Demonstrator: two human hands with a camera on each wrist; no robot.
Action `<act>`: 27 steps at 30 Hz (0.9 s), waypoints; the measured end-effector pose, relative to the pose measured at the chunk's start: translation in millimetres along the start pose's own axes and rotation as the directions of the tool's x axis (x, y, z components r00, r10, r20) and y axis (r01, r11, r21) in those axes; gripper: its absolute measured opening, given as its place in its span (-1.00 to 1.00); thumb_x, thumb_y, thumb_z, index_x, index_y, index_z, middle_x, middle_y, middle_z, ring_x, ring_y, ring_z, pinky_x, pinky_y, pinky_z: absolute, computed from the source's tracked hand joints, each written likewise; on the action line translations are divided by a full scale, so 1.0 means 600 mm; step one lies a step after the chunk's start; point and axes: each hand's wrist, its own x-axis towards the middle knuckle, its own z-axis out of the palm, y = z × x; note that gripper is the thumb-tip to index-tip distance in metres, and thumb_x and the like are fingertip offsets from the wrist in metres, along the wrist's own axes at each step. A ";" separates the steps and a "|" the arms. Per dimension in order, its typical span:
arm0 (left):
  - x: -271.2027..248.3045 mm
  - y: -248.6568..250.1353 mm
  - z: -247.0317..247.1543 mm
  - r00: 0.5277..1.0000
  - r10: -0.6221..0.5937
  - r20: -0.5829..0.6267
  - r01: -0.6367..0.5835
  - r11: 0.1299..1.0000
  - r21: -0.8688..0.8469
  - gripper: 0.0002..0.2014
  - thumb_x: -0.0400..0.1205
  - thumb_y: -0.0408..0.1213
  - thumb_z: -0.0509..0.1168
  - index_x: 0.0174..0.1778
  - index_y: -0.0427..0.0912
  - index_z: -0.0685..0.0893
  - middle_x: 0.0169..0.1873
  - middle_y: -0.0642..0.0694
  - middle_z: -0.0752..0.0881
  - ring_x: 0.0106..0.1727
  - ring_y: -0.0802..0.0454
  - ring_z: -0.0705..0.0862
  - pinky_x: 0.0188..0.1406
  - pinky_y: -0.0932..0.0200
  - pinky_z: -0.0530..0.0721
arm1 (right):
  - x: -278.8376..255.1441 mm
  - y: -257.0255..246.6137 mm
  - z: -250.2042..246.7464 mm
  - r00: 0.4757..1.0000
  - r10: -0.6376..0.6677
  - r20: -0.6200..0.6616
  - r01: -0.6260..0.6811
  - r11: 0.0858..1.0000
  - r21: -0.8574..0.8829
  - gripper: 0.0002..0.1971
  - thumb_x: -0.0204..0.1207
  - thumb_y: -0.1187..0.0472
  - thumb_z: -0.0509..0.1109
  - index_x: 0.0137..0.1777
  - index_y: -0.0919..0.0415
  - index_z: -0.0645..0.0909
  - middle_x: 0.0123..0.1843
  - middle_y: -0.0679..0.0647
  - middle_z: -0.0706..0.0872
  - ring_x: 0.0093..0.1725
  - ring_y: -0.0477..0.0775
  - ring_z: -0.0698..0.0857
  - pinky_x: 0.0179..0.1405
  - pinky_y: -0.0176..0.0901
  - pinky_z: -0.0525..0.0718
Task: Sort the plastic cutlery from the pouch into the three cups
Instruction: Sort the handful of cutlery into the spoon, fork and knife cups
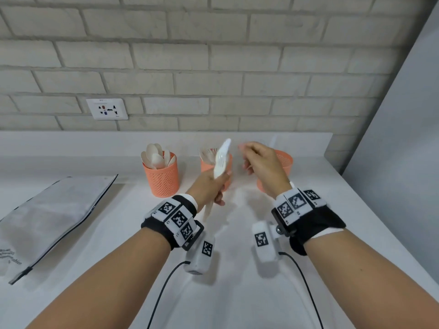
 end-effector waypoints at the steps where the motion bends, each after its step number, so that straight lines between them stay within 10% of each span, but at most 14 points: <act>1: -0.002 -0.001 0.007 0.999 0.007 0.035 -0.009 0.997 0.082 -0.83 0.70 -0.15 0.15 0.04 -0.19 0.44 -0.46 -0.06 0.37 -0.56 0.11 0.39 -0.51 0.21 0.63 | 0.005 -0.003 0.003 1.000 -0.014 0.016 0.014 1.000 -0.016 -0.88 0.59 0.23 0.31 -0.08 0.15 0.69 -0.36 -0.06 0.59 -0.39 -0.12 0.54 -0.45 -0.37 0.49; 10: 0.000 -0.013 0.019 0.991 -0.056 0.122 0.050 0.997 0.050 -0.73 0.74 -0.09 0.02 -0.20 -0.15 0.38 -0.43 -0.03 0.38 -0.50 0.10 0.36 -0.48 0.24 0.50 | 0.042 0.002 -0.031 0.978 0.093 -0.186 -0.086 0.995 0.044 -0.74 0.70 0.23 0.08 -0.25 0.11 0.40 -0.34 0.07 0.56 -0.44 -0.06 0.53 -0.58 -0.34 0.45; 15: 0.016 -0.024 0.016 0.991 -0.116 0.061 0.122 0.986 -0.111 -0.71 0.75 -0.18 0.04 -0.28 -0.14 0.44 -0.45 -0.04 0.37 -0.50 0.09 0.30 -0.49 0.27 0.37 | 0.085 -0.033 -0.091 0.860 -0.293 -0.418 0.230 0.953 -0.195 -0.84 0.69 0.21 0.03 -0.11 0.12 0.37 -0.32 0.00 0.48 -0.32 0.04 0.49 -0.33 -0.05 0.50; 19: 0.017 -0.024 0.020 0.994 -0.063 0.095 0.081 0.975 -0.209 -0.74 0.74 -0.17 0.07 -0.18 -0.15 0.57 -0.48 -0.03 0.43 -0.53 0.13 0.38 -0.53 0.32 0.45 | 0.090 -0.036 -0.108 0.722 -0.568 -0.395 0.373 0.800 -0.469 -0.73 0.70 0.21 0.03 0.05 0.41 0.46 -0.29 0.06 0.52 -0.30 0.04 0.49 -0.34 -0.21 0.38; 27: 0.013 -0.012 0.019 0.989 -0.036 0.145 0.073 0.961 -0.265 -0.71 0.75 -0.14 0.03 -0.05 -0.14 0.63 -0.57 0.01 0.46 -0.57 0.13 0.36 -0.50 0.28 0.44 | 0.098 0.094 -0.111 0.974 -0.184 -0.132 0.000 0.582 -0.813 -0.79 0.61 0.31 0.18 -0.01 0.39 0.64 0.00 0.36 0.67 0.11 0.38 0.54 -0.01 0.03 0.45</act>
